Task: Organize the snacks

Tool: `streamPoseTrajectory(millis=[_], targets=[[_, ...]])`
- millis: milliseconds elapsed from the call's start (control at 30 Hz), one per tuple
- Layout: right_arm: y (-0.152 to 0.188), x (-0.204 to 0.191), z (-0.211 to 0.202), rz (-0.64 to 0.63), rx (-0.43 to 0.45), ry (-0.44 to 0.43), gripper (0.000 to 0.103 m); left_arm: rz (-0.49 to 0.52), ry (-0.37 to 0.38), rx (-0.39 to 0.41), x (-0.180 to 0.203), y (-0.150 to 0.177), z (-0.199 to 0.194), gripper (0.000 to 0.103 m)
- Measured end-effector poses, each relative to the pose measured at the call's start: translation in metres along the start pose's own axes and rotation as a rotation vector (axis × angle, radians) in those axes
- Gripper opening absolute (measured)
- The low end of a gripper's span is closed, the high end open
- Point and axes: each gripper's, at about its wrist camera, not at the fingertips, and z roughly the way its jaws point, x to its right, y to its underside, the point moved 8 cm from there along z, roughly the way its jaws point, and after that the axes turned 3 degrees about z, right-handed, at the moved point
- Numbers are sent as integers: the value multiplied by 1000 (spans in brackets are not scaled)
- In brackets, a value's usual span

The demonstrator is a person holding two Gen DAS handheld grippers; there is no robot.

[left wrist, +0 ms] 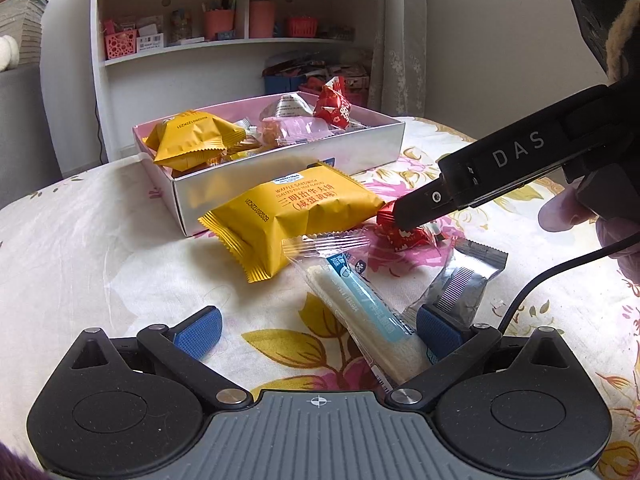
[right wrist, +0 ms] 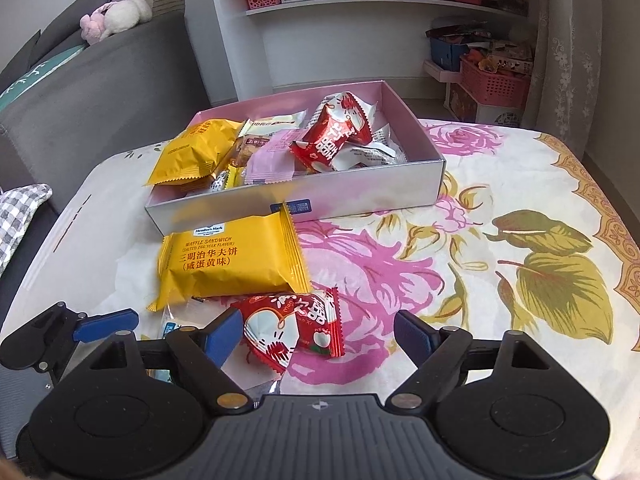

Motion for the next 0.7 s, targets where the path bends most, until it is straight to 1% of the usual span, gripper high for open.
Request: streamPoseTrajectory(millis=[367, 700], targets=[[-2, 12, -1, 13, 8, 18, 75, 0, 0, 0, 0, 0, 0, 103], [-3, 15, -4, 19, 10, 15, 75, 0, 0, 0, 0, 0, 0, 103]])
